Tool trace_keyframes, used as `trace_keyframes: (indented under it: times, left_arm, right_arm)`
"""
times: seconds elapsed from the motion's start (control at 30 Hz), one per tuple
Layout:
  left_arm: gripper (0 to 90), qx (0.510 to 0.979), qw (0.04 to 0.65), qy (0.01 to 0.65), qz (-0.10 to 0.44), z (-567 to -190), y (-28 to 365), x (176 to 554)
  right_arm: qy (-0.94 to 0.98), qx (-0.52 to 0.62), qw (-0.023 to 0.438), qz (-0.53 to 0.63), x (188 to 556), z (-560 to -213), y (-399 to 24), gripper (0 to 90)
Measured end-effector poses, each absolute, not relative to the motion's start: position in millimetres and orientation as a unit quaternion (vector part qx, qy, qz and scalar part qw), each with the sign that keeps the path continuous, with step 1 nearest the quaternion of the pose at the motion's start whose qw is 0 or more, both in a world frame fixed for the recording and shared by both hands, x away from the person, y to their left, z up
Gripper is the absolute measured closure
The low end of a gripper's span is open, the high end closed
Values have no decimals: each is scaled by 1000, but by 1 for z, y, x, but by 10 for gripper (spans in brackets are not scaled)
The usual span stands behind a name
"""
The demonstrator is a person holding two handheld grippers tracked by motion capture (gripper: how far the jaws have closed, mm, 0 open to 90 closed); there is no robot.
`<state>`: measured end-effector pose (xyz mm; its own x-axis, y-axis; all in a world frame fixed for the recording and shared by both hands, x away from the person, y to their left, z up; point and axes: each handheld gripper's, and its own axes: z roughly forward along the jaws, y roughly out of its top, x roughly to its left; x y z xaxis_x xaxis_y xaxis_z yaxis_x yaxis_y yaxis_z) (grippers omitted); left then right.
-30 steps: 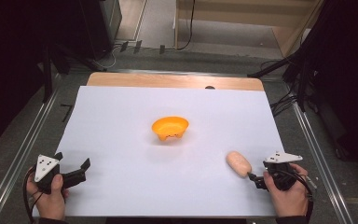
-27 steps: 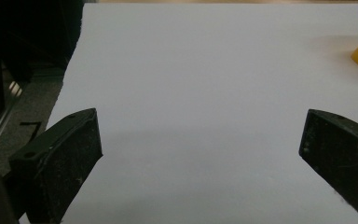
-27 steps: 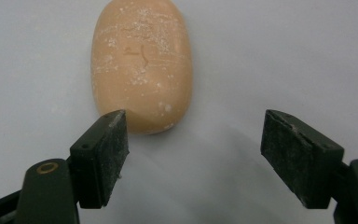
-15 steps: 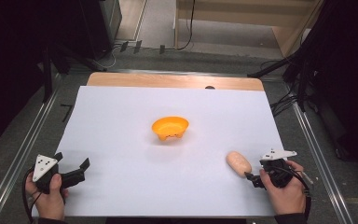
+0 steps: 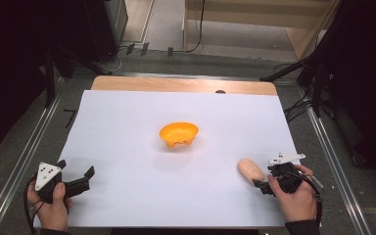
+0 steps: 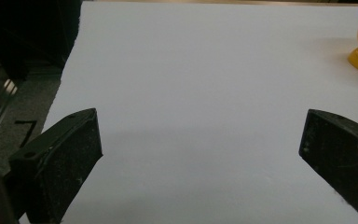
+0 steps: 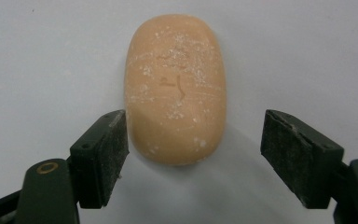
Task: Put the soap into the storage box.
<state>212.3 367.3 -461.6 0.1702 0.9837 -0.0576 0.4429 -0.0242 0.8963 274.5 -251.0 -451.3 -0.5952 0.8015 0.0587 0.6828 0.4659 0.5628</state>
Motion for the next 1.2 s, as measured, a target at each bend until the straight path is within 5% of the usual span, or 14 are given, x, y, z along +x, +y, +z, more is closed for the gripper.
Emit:
trace_keyframes:
  times: [1.2]
  left_arm:
    - [0,639,421,559,320,-462,368,212]
  right_arm:
    - [849,461,72,248,297,-456,-224,273]
